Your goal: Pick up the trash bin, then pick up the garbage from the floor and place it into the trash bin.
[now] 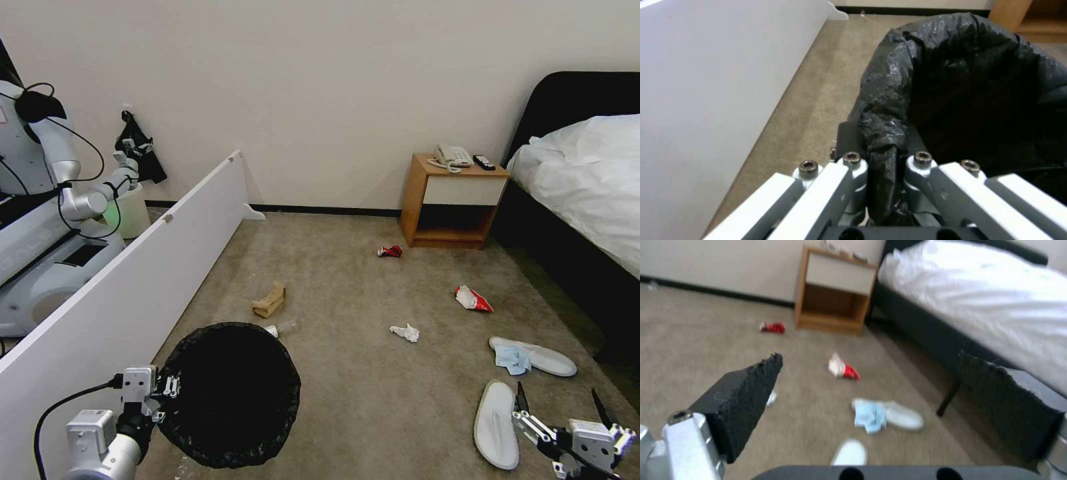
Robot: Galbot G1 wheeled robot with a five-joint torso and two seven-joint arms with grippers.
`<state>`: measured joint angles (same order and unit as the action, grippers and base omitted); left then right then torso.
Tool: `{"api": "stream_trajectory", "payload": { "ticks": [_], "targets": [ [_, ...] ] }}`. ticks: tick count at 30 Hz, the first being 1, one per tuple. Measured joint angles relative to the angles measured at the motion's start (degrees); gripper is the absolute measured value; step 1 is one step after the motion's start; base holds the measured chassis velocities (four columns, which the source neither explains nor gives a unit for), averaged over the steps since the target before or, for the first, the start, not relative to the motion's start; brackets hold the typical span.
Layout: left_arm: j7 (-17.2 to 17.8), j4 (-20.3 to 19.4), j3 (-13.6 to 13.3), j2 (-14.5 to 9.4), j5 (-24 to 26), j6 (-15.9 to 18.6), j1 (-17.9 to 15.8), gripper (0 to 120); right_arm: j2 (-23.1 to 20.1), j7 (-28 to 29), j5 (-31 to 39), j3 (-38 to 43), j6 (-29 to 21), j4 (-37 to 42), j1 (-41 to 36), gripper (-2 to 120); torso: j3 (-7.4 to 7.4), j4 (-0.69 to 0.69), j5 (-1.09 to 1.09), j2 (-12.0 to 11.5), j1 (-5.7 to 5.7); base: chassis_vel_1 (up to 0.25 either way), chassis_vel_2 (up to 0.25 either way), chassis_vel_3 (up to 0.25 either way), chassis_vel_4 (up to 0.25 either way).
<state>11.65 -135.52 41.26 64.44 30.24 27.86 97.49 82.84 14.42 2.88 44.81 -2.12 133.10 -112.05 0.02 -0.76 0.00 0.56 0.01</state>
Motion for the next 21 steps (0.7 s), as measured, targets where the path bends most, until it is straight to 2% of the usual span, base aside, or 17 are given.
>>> {"api": "stream_trajectory", "payload": {
  "ticks": [8,13,21],
  "targets": [
    [0.02,0.16,0.17,-0.02,0.34,0.07,-0.05,4,-0.21,1.29,0.68,-0.41,-1.17,-1.37,0.09,100,0.00,0.00,0.00,0.00,0.00,0.000,0.000,0.000,0.000],
    [0.06,0.27,0.14,-0.04,0.52,0.28,-0.28,4,-0.57,1.32,3.58,-0.72,-7.28,-0.61,0.08,100,0.00,0.00,0.00,0.00,0.00,0.000,0.000,0.000,0.000],
    [0.13,0.33,0.17,-0.08,0.61,0.38,-0.40,4,-0.75,1.55,6.02,-0.82,-10.86,-0.15,0.19,100,0.00,0.00,-0.01,0.00,0.00,0.000,0.000,0.000,0.000]
  ]
}}
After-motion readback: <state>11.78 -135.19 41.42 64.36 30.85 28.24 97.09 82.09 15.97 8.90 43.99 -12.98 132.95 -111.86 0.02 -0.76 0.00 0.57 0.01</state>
